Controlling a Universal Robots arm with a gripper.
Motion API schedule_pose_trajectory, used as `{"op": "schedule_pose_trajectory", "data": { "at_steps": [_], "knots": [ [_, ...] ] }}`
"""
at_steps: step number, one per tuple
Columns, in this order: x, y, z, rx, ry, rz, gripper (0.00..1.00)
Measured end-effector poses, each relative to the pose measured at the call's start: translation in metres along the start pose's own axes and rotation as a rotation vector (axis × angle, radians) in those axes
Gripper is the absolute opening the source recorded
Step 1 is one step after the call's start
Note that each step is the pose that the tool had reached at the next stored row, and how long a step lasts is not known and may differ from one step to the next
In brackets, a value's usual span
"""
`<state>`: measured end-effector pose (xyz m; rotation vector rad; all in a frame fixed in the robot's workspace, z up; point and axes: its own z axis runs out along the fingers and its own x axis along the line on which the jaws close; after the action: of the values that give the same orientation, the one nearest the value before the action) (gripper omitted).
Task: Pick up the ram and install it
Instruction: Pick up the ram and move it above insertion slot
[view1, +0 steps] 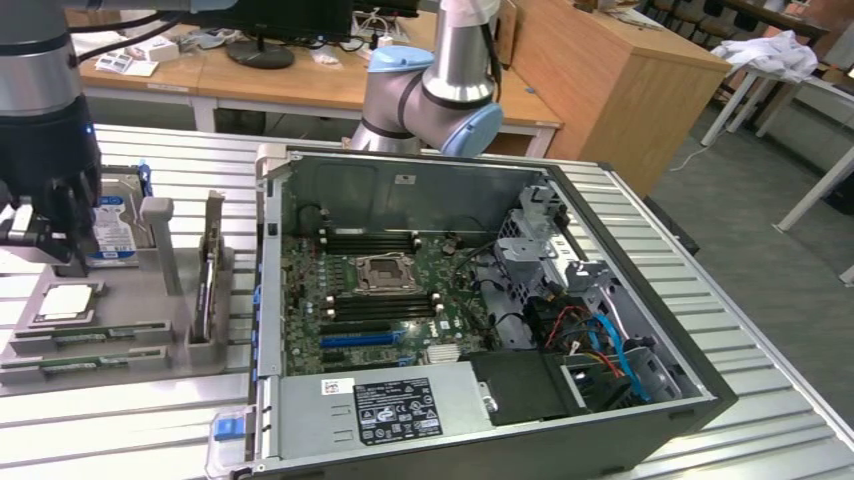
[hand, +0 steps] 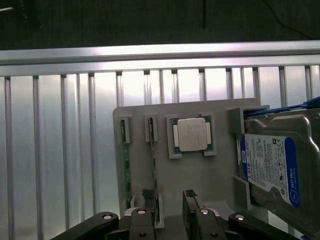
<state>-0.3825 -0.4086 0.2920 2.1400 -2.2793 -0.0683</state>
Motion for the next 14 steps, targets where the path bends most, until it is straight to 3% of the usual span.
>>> {"op": "schedule_pose_trajectory", "data": {
  "at_steps": [14],
  "knots": [
    [0.0, -0.0006, 0.0149, -0.0001, 0.0001, 0.0, 0.36]
  ]
}}
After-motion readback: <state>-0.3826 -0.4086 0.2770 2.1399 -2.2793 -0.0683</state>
